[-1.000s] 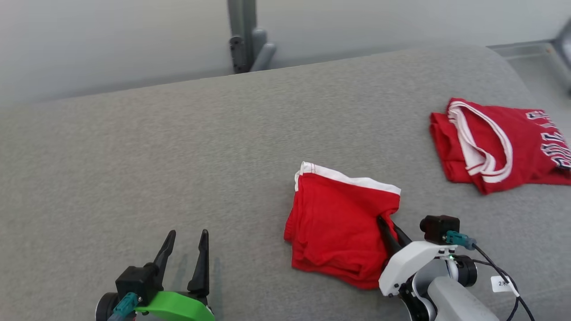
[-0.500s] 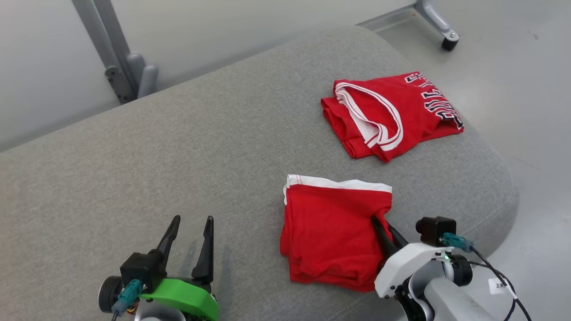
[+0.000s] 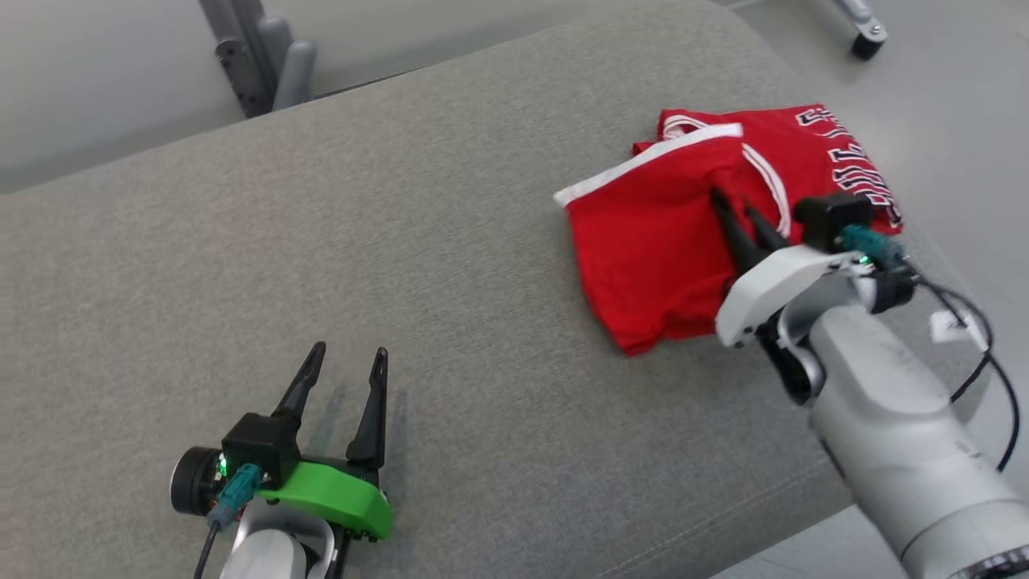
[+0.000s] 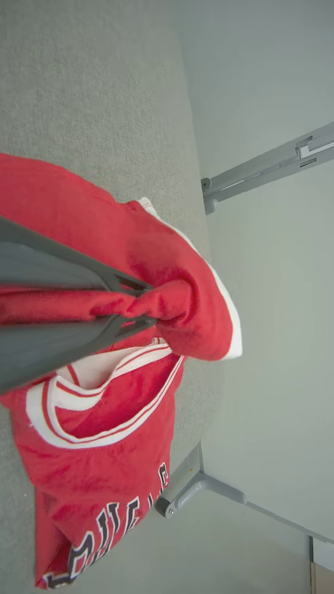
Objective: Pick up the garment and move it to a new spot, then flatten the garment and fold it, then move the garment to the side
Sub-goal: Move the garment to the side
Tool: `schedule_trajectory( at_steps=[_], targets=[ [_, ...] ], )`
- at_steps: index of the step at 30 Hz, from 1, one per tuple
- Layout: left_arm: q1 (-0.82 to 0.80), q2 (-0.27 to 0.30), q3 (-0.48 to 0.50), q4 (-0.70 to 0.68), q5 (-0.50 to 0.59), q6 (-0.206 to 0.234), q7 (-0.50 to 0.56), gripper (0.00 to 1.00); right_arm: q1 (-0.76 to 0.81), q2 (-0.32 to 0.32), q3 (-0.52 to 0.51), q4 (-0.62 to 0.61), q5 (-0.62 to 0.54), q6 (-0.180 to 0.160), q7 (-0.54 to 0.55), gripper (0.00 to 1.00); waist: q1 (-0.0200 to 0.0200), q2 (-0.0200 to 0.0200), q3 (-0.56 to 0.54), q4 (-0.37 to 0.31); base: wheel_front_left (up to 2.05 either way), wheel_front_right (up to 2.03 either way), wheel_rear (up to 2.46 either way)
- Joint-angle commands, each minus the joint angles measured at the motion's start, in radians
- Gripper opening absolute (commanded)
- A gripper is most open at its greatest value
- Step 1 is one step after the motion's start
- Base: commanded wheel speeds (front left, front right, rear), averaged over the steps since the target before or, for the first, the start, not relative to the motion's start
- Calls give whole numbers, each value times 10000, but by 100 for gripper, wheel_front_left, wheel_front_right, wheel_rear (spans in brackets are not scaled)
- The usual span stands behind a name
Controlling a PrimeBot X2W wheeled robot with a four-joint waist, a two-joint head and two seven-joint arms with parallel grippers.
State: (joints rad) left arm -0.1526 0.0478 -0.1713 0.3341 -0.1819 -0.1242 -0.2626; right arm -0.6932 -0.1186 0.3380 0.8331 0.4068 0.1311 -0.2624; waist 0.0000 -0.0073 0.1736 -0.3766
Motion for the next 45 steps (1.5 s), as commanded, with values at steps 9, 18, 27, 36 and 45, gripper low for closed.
schedule_trajectory(
  at_steps=[9,18,27,36,45],
  targets=[
    [-531,56,123,-158,534,-60,-20,100,-2279,-2281,-1050,2573,-1399,-10,7,0,0,73,1560,2318,0,0,0],
    [-693,52,150,-185,571,-71,-20,100,-2813,-3810,-2555,4251,-2872,-12,-12,100,0,73,1891,2923,0,0,0],
    [-412,52,446,-157,457,-66,-20,100,-1279,-2620,-4635,1791,-4110,-15,-23,100,0,73,1129,2919,0,0,0],
    [141,48,800,33,215,95,-22,100,1390,-520,-3233,-1197,-2989,-15,-26,100,0,73,-71,3025,0,0,0],
    [741,50,690,171,-182,307,-20,100,3251,101,-2736,-2107,-2361,-13,-25,100,0,73,-865,3300,0,0,0]
  ],
)
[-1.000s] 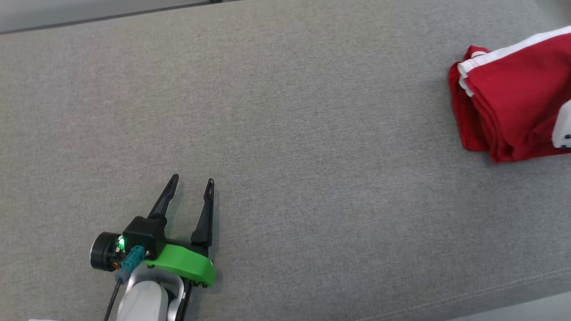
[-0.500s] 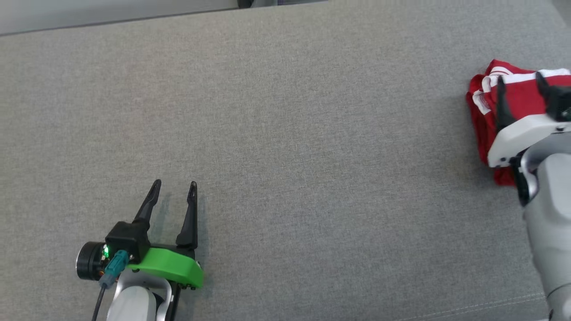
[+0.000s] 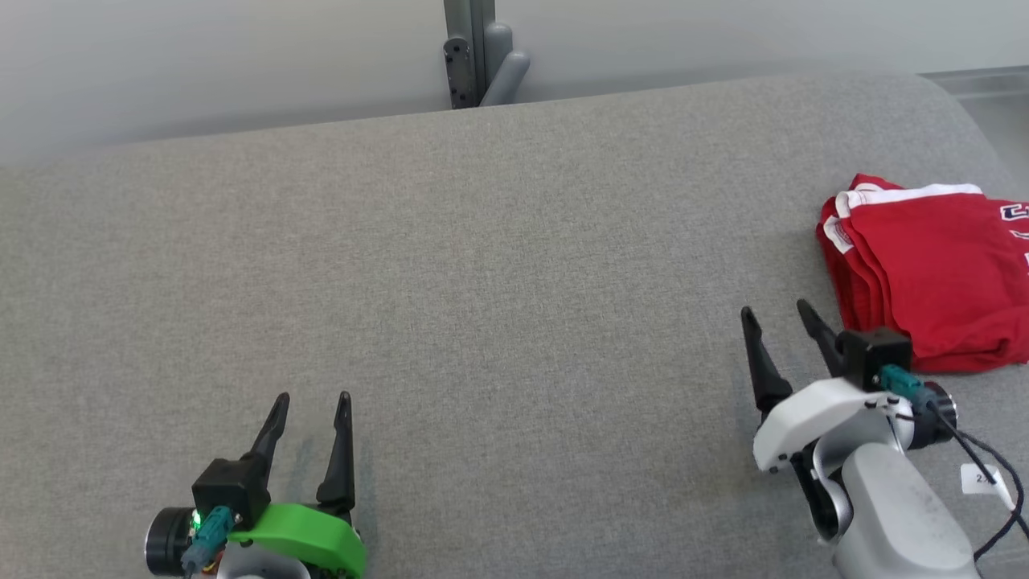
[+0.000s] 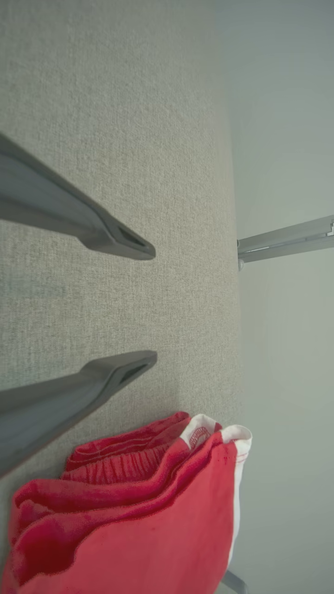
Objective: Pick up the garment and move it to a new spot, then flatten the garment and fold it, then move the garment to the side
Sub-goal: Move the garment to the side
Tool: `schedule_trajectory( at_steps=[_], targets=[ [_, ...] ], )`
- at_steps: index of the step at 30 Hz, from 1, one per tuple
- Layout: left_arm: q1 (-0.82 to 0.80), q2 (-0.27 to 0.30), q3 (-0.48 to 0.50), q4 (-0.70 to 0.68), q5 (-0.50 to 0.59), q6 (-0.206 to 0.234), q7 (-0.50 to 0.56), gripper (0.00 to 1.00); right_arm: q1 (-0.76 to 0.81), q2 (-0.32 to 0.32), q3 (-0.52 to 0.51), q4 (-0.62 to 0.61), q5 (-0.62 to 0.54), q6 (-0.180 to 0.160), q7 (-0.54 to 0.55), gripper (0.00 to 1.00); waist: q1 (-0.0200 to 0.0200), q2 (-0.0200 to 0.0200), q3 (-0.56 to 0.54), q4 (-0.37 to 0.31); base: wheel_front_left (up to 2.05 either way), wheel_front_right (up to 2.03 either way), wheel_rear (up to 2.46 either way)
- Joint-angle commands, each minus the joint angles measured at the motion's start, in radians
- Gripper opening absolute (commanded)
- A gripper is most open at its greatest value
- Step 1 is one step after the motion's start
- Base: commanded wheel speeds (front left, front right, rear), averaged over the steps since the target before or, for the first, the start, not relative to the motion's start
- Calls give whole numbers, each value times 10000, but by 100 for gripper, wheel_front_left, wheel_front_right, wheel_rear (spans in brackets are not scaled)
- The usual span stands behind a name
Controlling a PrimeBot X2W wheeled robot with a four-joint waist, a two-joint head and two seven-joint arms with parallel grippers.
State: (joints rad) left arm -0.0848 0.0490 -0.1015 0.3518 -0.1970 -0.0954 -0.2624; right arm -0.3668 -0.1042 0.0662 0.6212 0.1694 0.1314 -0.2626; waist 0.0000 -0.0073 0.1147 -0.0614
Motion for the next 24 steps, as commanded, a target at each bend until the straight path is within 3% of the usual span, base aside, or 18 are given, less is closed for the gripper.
schedule_trajectory(
  at_steps=[1,10,24],
  targets=[
    [148,38,2,0,-73,51,-22,100,207,35,20,-88,41,-17,-25,100,0,73,-373,176,0,0,0],
    [832,38,253,94,-159,155,-22,100,1714,444,-75,-871,171,-17,-24,100,0,73,-1231,363,0,0,0],
    [1131,38,684,170,-58,262,-22,100,2561,517,-151,-1846,-65,-16,-24,100,0,73,-1598,428,0,0,0]
  ],
)
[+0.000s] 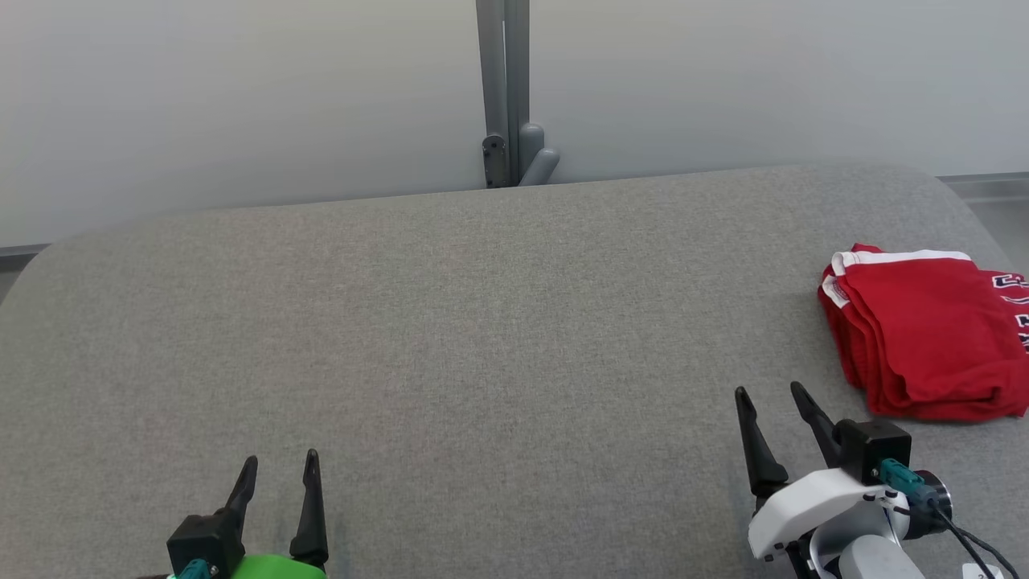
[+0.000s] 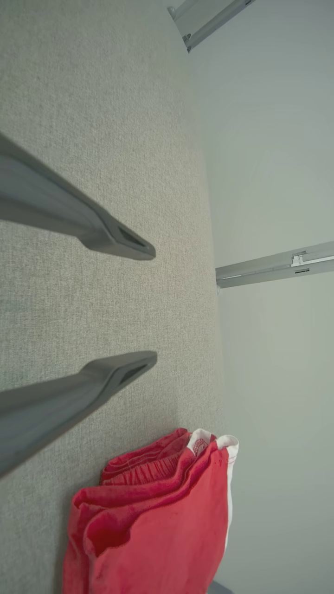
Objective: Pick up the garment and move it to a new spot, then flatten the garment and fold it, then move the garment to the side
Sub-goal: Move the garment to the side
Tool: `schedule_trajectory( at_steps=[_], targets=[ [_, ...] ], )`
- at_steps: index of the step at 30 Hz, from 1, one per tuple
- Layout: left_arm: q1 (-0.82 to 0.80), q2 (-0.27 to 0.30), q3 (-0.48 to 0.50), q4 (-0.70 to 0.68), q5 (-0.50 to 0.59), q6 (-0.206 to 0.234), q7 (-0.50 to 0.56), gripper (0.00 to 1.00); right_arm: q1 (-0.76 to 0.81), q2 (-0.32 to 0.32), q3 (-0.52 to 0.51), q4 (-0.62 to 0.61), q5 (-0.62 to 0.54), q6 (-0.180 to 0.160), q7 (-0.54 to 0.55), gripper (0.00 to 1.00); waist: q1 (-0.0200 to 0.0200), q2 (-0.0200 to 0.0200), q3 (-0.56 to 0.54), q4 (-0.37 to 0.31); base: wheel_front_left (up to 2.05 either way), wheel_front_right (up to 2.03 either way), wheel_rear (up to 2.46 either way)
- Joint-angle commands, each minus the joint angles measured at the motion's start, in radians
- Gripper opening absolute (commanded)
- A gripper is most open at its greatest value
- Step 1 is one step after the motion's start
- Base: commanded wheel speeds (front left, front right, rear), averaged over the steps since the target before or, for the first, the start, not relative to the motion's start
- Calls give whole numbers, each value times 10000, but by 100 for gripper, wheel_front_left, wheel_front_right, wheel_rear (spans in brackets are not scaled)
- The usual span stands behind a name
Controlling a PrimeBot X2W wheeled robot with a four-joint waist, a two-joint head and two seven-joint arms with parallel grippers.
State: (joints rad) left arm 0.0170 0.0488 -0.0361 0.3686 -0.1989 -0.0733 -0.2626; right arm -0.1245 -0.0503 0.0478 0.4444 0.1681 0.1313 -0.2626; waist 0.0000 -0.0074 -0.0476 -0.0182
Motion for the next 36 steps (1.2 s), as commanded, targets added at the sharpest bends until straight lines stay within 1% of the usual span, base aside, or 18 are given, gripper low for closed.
schedule_trajectory(
  at_steps=[1,13,20,36],
  targets=[
    [92,40,51,-19,-87,32,-20,100,196,-23,-23,-61,-225,-14,-24,100,0,74,53,-7,0,0,0],
    [-26,40,-12,15,-256,125,-20,100,183,-24,181,-200,-538,-14,-24,100,0,74,392,-38,0,0,0],
    [-25,40,-76,-34,-195,195,-20,100,216,-22,37,-366,-713,-14,-24,100,0,74,402,-62,0,0,0],
    [-96,40,-106,-112,-223,178,-20,100,170,-23,-57,-711,-544,-14,-25,100,0,74,434,-85,0,0,0]
  ],
)
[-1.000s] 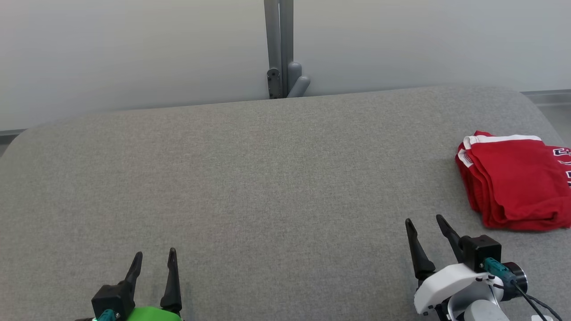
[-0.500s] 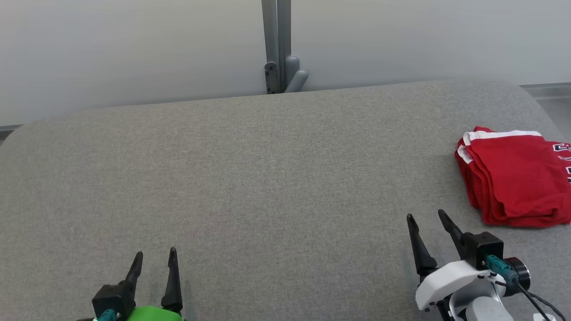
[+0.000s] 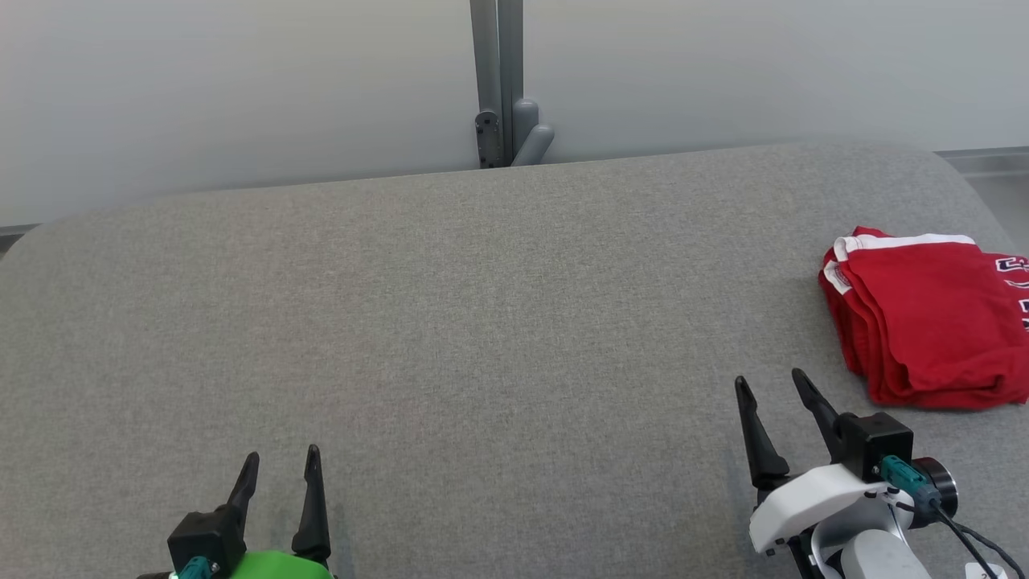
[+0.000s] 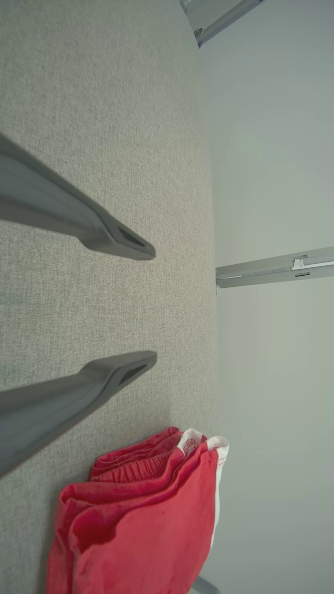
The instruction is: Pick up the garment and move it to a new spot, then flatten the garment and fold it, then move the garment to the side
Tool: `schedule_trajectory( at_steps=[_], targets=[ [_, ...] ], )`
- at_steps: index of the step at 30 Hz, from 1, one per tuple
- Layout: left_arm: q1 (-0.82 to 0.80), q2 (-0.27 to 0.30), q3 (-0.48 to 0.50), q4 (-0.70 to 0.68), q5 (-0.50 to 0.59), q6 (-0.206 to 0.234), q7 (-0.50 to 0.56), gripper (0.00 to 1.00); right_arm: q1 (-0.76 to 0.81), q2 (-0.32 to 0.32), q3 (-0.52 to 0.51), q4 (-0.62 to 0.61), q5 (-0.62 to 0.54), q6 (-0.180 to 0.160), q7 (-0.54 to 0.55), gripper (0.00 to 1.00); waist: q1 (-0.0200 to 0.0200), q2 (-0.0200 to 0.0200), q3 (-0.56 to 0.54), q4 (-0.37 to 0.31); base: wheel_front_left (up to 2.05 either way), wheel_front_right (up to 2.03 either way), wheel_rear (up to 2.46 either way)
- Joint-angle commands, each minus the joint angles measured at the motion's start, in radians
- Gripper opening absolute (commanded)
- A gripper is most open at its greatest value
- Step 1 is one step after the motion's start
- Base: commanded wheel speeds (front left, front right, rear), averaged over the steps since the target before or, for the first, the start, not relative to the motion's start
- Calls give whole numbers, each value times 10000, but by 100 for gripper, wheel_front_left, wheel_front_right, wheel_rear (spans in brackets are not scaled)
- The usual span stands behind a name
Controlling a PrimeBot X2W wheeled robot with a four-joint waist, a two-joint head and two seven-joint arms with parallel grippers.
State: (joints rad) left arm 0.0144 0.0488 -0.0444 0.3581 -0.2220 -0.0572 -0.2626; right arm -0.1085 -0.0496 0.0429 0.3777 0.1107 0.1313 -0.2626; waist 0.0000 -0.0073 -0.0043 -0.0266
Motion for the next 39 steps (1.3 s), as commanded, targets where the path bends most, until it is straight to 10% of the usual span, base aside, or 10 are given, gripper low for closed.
schedule_trajectory(
  at_steps=[1,17,18,39],
  targets=[
    [-75,40,-30,0,-1,14,-20,100,11,-31,-1,-38,30,-14,-25,100,0,73,4,0,0,0,0],
    [-80,41,-86,38,-310,-239,-20,100,-5,-33,-47,222,147,-14,-25,100,0,73,0,-42,0,0,0],
    [-4,-4,-113,60,-315,-225,4,0,12,8,-10,225,106,2,3,0,0,0,1,-41,0,0,0],
    [-265,-20,263,-14,-3365,-342,906,0,76,23,-350,73,3446,2,876,0,0,10,10,1,0,0,0]
  ],
)
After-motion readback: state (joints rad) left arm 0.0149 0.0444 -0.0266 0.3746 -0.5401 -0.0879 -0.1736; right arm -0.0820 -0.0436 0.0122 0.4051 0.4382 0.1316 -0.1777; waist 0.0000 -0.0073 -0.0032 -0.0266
